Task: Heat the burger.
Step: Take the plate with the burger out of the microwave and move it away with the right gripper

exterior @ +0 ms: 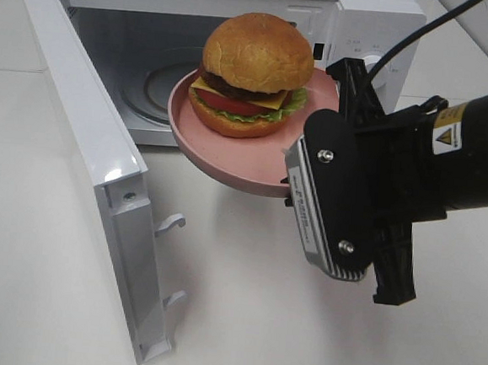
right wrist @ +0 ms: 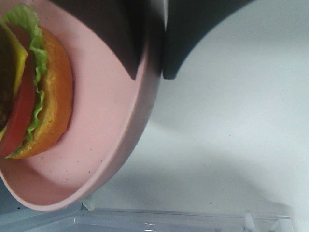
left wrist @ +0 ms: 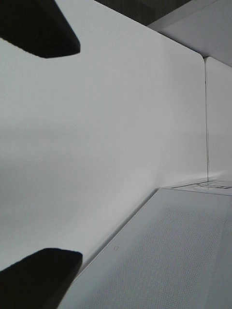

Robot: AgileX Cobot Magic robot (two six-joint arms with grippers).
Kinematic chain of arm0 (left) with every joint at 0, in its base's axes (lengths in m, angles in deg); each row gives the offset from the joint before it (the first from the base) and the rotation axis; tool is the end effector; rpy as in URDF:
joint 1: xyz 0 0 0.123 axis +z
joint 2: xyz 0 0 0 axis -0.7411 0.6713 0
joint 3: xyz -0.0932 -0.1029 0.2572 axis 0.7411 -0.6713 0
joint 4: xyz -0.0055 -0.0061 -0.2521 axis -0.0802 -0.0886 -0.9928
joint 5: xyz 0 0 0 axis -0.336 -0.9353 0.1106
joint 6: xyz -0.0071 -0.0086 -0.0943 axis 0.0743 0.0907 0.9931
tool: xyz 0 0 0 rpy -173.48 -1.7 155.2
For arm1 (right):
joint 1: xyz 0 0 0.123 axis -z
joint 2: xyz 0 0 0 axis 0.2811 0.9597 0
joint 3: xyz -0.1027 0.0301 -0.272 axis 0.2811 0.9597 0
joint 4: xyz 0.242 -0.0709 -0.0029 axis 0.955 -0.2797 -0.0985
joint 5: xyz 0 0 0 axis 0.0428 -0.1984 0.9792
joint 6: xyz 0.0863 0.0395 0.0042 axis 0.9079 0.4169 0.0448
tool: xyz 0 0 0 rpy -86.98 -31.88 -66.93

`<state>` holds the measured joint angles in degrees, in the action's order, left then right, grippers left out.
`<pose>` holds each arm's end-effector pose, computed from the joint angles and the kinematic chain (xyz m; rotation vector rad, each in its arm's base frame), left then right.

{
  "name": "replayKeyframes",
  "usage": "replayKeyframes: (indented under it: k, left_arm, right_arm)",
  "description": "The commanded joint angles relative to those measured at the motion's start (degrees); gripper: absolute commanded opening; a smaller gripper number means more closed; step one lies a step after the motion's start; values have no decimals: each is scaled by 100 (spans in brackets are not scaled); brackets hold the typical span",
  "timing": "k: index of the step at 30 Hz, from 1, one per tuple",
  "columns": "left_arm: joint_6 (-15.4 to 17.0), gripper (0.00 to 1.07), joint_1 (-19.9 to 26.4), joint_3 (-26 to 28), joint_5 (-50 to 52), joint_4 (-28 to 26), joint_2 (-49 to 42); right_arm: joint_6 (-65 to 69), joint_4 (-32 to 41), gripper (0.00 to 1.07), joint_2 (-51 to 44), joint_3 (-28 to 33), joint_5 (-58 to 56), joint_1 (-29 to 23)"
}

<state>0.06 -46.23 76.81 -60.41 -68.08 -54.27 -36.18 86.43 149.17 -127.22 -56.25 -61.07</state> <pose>-0.0090 -0.0008 0.2785 0.0560 2.0215 0.0631 0.1797 0.1821 0.2508 -1.9884 1.1825 -0.2189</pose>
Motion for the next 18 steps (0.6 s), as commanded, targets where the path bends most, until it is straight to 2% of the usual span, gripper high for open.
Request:
replayKeyframes:
  k: [1,18]
  left_arm:
    - [11,104,11,0,6,-6,-86]
    - [6,104,11,0,6,-6,-86]
  right_arm:
    - [52,-149,0,-298,92,252,-34]
    - [951,-573,1,-1765,1031,-183,6]
